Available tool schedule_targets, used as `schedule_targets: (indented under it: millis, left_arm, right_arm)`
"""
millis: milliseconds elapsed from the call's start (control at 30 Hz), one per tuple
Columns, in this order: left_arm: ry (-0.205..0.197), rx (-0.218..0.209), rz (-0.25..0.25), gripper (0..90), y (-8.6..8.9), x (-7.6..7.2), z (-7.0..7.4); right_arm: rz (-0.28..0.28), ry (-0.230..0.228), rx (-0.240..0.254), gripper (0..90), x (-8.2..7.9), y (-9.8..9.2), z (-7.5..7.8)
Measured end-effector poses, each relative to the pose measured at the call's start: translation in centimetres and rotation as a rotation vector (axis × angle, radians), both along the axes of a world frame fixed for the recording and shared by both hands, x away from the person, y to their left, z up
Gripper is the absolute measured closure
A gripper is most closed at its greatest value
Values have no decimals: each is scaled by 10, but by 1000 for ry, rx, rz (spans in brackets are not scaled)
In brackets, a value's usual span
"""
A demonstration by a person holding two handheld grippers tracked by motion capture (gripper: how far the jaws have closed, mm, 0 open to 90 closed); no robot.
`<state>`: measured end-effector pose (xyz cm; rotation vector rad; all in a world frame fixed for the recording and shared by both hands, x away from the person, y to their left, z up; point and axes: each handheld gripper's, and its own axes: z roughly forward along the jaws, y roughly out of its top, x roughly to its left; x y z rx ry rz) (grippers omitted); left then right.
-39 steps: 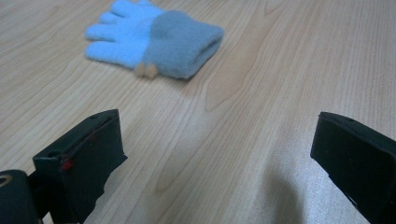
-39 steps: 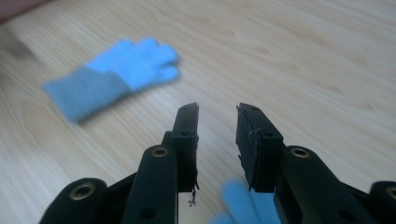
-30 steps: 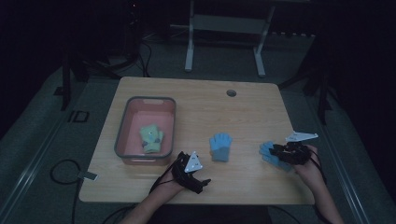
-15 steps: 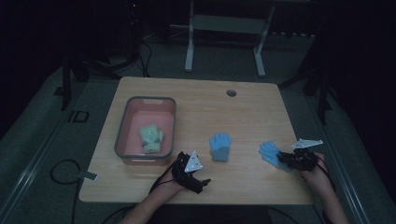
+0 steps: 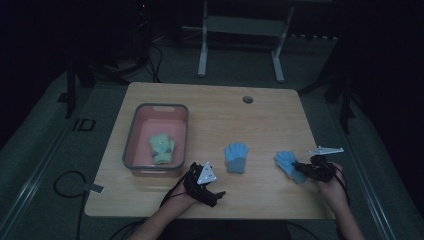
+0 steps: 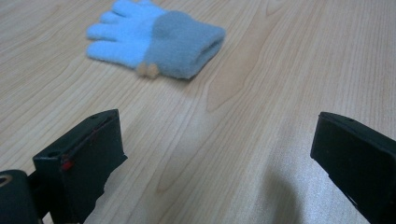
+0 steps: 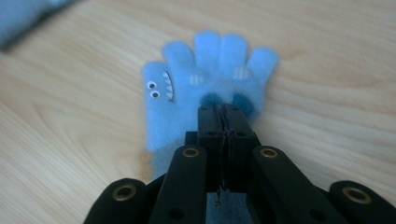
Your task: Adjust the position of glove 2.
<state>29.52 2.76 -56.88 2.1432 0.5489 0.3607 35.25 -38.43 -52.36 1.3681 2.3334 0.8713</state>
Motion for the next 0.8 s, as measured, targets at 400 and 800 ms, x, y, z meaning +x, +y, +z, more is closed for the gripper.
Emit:
schedule_targets:
  millis: [400,800]
  left_arm:
    - [-10,-7,-7,27,-1,-2,2]
    - [-15,-14,-22,27,-4,-3,3]
  right_arm:
    - [-243,-132,64,878,4,50,32]
    - [-508,-115,61,878,8,54,5]
